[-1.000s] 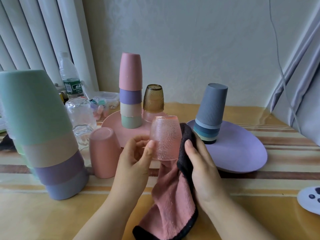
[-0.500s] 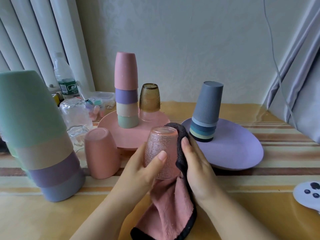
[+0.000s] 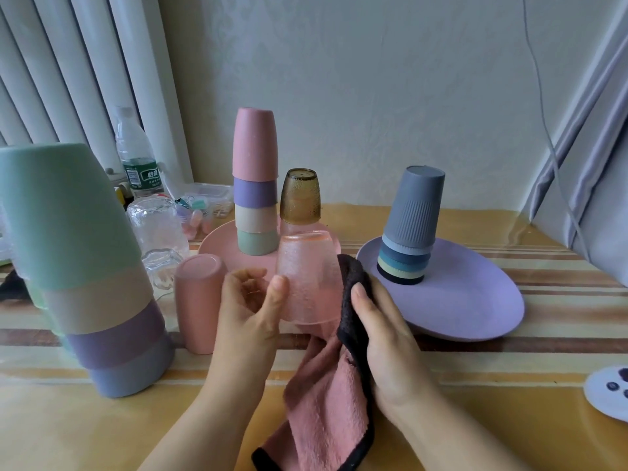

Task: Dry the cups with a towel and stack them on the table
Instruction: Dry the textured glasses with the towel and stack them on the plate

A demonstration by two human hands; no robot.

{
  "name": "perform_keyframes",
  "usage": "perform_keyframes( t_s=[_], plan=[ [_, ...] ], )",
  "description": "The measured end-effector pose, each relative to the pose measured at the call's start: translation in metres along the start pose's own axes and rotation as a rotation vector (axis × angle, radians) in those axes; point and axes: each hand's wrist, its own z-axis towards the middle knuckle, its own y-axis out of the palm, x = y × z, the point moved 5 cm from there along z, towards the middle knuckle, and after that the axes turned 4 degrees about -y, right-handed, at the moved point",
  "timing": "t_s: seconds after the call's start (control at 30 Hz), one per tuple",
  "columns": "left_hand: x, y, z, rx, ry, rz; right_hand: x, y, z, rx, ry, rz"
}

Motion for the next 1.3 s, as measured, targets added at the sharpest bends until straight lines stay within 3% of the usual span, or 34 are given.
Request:
perform_keyframes(
  t_s=[0.27, 0.43, 0.57, 0.77, 0.97, 1.13, 1.3],
  plan=[
    [0.013, 0.006, -0.008, -0.090, 0.120, 0.190, -0.011, 0.015, -0.011, -0.103, -0.129, -0.262],
    [-0.004, 0.016, -0.011, -0.264, 0.037, 0.233, -0.022, 0.003, -0.006, -0.009, -0.080, -0.210],
    [-0.008, 0.023, -0.015, -0.343, -0.080, -0.021, -0.010, -0.004, -0.001, 0.040, -0.004, -0.029],
    [-0.007, 0.010, -0.002, -0.235, -0.115, -0.181, 0.011, 0.013, -0.007, -0.089, 0.145, -0.018],
    [-0.001, -0.002, 0.001, 0.025, -0.030, -0.011, -0.002, 0.004, -0.004, 0.038, 0.015, -0.087],
    [0.007, 0.005, -0.007, -0.027, 0.073, 0.143, -0.008, 0.005, -0.005, 0.056, -0.054, -0.152],
    [-0.005, 0.008, -0.005, -0.195, 0.024, 0.254, -0.011, 0.007, -0.006, 0.017, -0.064, -0.196]
  ],
)
